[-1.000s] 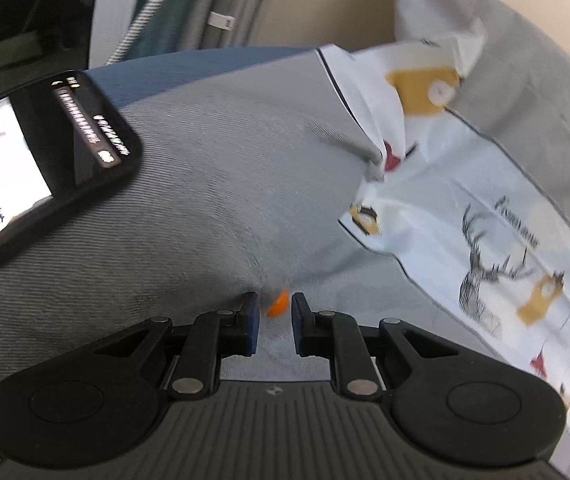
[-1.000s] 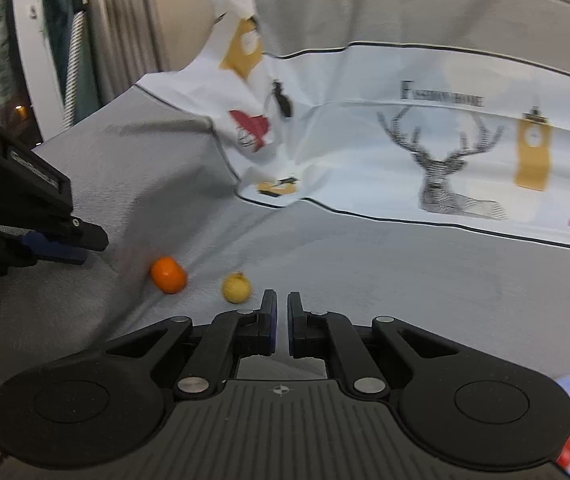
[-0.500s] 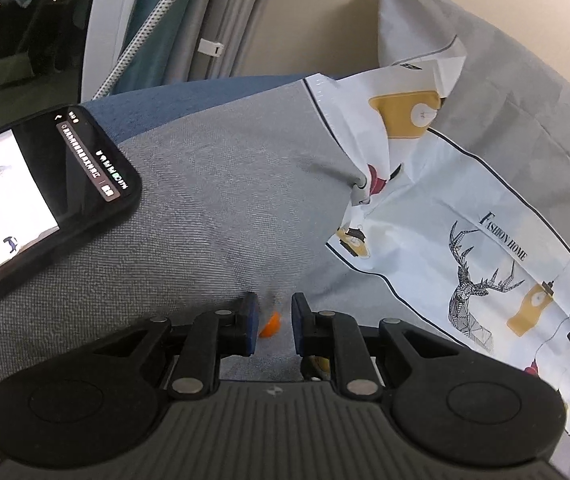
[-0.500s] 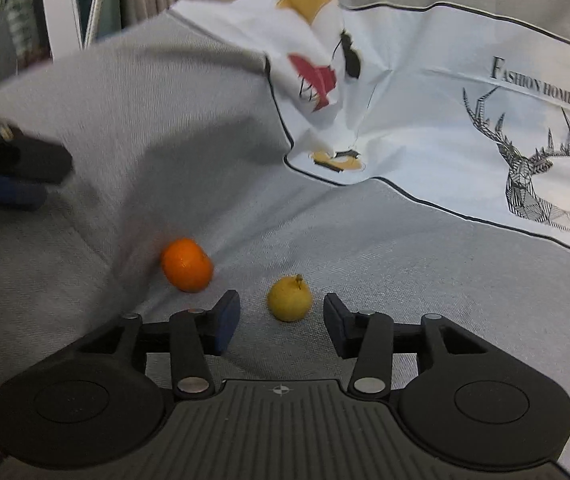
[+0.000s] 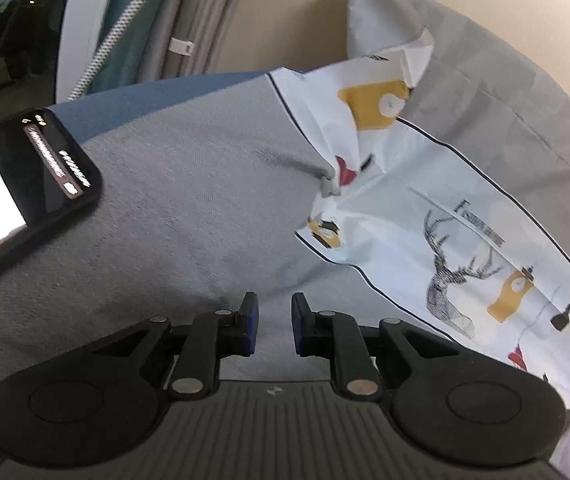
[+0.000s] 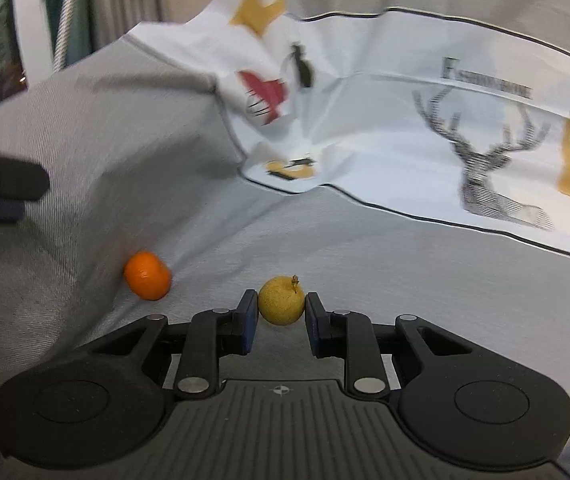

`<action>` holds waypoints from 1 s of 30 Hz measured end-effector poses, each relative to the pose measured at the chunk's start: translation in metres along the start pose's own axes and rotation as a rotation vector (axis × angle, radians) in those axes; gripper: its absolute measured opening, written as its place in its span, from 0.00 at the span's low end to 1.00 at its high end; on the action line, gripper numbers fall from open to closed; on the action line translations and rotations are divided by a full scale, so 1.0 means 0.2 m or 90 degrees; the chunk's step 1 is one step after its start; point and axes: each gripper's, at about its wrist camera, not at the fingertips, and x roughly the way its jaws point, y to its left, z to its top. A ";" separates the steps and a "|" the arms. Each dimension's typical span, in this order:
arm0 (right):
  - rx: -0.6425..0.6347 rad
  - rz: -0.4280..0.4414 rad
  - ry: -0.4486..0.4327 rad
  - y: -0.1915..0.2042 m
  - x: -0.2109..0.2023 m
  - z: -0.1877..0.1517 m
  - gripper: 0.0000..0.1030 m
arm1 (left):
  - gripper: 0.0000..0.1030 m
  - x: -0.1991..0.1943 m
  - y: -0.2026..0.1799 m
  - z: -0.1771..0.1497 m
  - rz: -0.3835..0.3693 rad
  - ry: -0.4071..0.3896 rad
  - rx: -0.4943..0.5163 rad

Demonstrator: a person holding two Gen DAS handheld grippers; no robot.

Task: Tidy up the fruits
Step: 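Grasp the mandarin orange with the left tool while the right grasps the yellow fruit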

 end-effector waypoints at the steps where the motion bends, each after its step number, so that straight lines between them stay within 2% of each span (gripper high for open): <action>1: 0.008 -0.005 0.000 -0.03 -0.05 0.00 0.26 | 0.18 0.00 -0.01 -0.01 -0.001 0.001 0.004; 9: 0.060 -0.038 -0.012 -0.18 -0.43 -0.07 0.26 | 0.18 0.02 -0.10 -0.04 0.011 -0.002 0.030; 12: 0.074 -0.051 -0.045 -0.21 -0.62 -0.09 0.26 | 0.18 0.05 -0.14 -0.07 0.043 -0.013 0.039; 17: 0.110 -0.078 -0.076 -0.31 -0.82 -0.16 0.26 | 0.21 0.16 -0.22 -0.13 0.091 0.009 0.041; 18: 0.114 -0.082 -0.076 -0.33 -0.83 -0.17 0.26 | 0.24 0.19 -0.23 -0.14 0.097 0.015 0.038; 23: 0.117 -0.095 -0.071 -0.41 -0.83 -0.19 0.26 | 0.24 0.29 -0.24 -0.16 0.137 0.024 0.019; 25: 0.122 -0.093 -0.068 -0.42 -0.82 -0.19 0.26 | 0.32 0.34 -0.23 -0.17 0.161 0.026 0.009; 29: 0.129 -0.080 -0.067 -0.42 -0.80 -0.19 0.26 | 0.34 0.44 -0.20 -0.17 0.208 0.020 -0.016; 30: 0.130 -0.076 -0.068 -0.42 -0.79 -0.18 0.26 | 0.37 0.46 -0.20 -0.16 0.218 0.016 -0.018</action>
